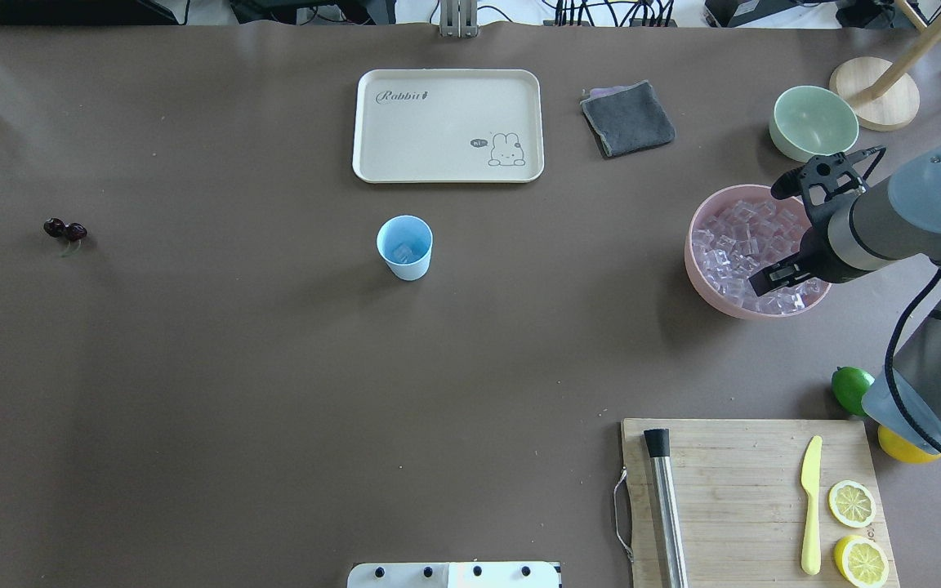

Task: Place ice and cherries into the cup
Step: 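Lower the right gripper into the ice cubes in the pink bowl, then close the right gripper on an ice cube in the pink bowl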

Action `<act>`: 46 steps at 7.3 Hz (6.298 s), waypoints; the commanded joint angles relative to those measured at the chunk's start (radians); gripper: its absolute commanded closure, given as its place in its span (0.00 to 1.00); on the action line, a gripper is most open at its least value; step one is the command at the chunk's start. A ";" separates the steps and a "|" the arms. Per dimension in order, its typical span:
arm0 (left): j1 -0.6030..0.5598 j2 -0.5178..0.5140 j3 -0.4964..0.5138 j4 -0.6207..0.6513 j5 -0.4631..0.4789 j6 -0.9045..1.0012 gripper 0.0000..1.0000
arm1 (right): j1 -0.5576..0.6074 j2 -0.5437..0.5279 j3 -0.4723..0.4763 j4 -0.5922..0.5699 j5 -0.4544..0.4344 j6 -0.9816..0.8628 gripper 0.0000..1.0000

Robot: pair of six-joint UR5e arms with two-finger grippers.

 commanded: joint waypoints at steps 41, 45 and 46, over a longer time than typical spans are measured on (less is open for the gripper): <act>0.006 -0.005 0.025 -0.043 0.000 -0.003 0.02 | -0.014 0.083 -0.081 -0.094 -0.046 0.231 0.24; 0.006 -0.005 0.025 -0.043 0.000 -0.003 0.02 | -0.059 0.091 -0.101 -0.097 -0.103 0.230 1.00; 0.006 -0.005 0.025 -0.043 0.015 -0.003 0.02 | -0.057 0.111 -0.101 -0.102 -0.100 0.230 1.00</act>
